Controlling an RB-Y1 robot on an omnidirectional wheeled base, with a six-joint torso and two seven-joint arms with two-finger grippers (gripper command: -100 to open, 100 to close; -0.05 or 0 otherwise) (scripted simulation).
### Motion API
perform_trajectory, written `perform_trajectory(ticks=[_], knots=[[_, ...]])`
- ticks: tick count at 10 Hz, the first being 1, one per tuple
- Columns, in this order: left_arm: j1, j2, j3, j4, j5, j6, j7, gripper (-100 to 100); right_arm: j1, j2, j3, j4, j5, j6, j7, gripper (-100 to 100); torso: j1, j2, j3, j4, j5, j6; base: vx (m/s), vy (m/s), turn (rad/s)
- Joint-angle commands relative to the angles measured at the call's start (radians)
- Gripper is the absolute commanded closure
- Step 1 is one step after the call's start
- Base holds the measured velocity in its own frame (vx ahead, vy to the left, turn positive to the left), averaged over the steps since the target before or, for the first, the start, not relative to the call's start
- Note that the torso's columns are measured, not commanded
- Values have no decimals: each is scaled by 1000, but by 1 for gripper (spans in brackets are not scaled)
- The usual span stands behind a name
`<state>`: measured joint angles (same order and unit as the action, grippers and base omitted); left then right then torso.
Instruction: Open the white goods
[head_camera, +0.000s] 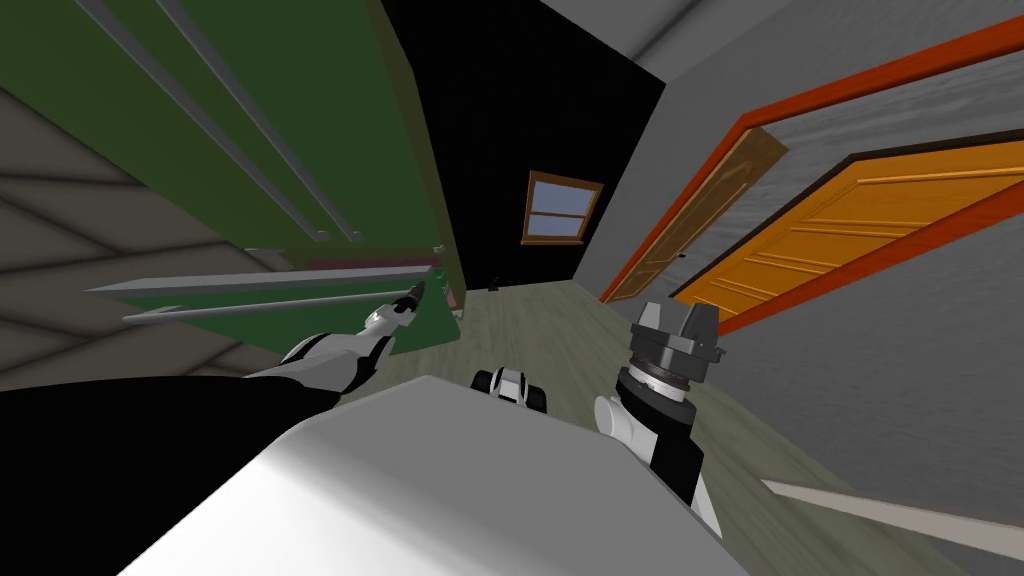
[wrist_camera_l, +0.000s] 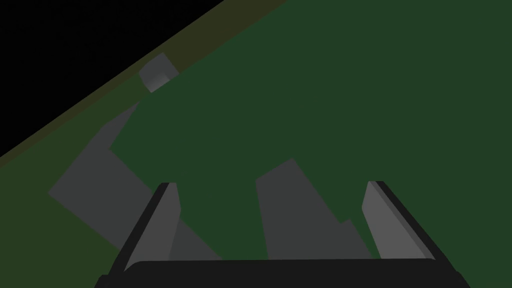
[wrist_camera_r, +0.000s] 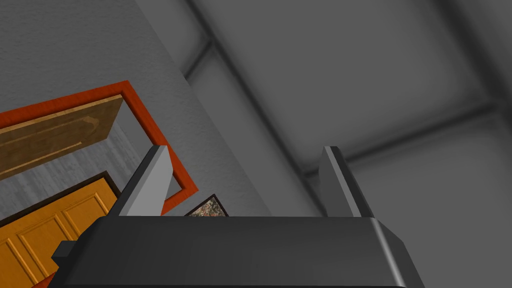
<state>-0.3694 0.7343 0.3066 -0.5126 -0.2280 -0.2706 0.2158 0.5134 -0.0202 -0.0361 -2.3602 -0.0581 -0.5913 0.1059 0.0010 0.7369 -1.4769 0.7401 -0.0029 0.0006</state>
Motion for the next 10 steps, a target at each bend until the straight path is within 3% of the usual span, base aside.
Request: perform_trajectory(ticks=[1,4,5,6,10], knots=[[-29,33,-28,9,1,27,35,-100,0,0,0,0,0,0,0,0,-3,1,0,2,-3,0,-43,9,-48],[-62,75,-71,16,3,69,85,-100,0,0,0,0,0,0,0,0,-11,8,4,4,-7,-2,-45,-1,-51],[-45,51,-59,6,2,74,69,-100,0,0,0,0,0,0,0,0,-12,10,6,5,-8,-2,-17,6,-16],[-43,49,-61,5,3,79,72,0,0,0,0,0,0,0,0,0,-12,8,5,4,-7,-2,0,0,0],[-35,38,-64,13,3,84,73,0,0,0,0,0,0,0,0,0,-5,4,2,1,-1,0,0,0,0]])
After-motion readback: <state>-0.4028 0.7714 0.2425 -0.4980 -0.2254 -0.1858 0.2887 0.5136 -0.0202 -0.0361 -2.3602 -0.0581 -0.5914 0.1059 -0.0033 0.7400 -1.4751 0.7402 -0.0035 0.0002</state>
